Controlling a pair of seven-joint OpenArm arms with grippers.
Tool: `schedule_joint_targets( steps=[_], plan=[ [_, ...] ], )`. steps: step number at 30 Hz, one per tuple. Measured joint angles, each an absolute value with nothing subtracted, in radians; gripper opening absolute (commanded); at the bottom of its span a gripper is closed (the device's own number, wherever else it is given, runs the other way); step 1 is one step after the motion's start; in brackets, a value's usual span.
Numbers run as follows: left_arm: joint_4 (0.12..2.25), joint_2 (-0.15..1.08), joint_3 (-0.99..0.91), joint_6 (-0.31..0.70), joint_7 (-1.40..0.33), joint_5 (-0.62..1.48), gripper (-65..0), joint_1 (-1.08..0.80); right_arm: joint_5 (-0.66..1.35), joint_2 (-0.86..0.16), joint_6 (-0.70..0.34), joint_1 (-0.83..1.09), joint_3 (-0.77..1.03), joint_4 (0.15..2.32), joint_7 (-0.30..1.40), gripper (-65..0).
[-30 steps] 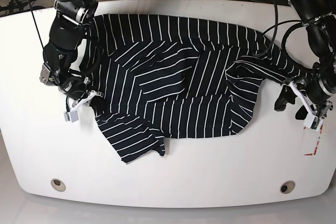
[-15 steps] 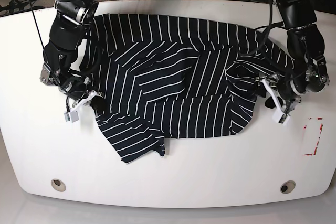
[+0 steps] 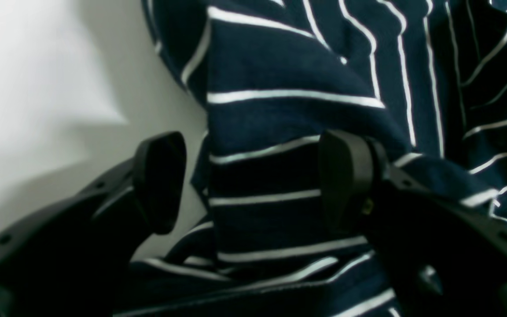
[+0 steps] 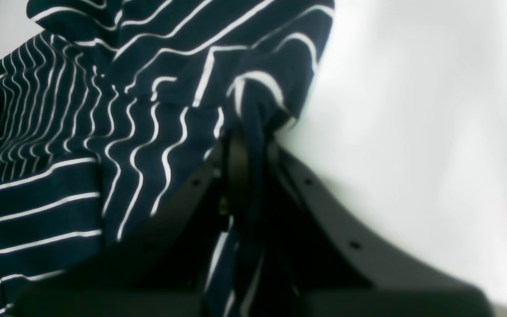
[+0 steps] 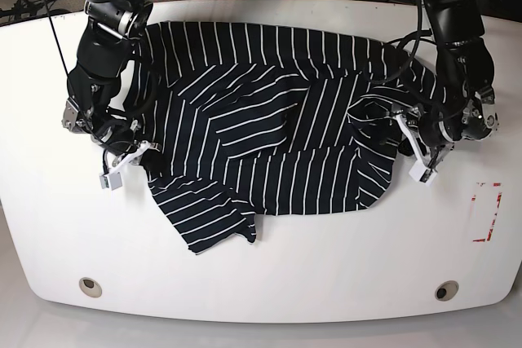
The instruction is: Fold the T-shirt properly
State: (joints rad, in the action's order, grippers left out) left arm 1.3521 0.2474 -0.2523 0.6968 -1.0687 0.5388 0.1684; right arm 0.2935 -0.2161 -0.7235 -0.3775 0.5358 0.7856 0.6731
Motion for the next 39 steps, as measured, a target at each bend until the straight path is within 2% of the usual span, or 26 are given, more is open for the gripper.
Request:
schedule_joint_targets(
  steps=[3,7,13,18,25,34,39],
  plan=[
    [1.351,0.249,-0.235,0.696,-1.069,0.538,-38.8,0.167,0.294,-0.216,-0.723,-0.377,0.536,0.786,0.673,-61.7],
    [1.351,0.250,-0.158,0.697,-1.070,0.540,-49.7,0.167,0.293,-0.216,-0.723,-0.377,0.536,0.786,0.673,-61.7],
    [1.351,0.248,-0.154,0.697,-1.068,0.542,-65.0,0.167,0.294,-0.216,-0.723,-0.378,0.536,0.786,0.673,-61.7],
    [1.377,0.252,-0.155,0.697,-1.070,0.537,-64.6,0.166,0.294,-0.216,-0.724,-0.378,0.536,0.786,0.673,-61.7],
    [1.549,0.305,-0.158,0.697,-1.067,0.529,-64.6,0.173,0.294,-0.216,-0.723,-0.378,0.536,0.785,0.673,-61.7],
    [1.567,0.361,-0.154,0.697,-1.057,0.239,-64.4,0.274,0.294,-0.216,-0.723,-0.378,0.536,0.785,0.673,-61.7],
    [1.547,0.381,-0.153,0.700,-0.982,0.183,-64.2,0.320,0.293,-0.216,-0.723,-0.378,0.536,0.785,0.673,-61.7]
  ],
)
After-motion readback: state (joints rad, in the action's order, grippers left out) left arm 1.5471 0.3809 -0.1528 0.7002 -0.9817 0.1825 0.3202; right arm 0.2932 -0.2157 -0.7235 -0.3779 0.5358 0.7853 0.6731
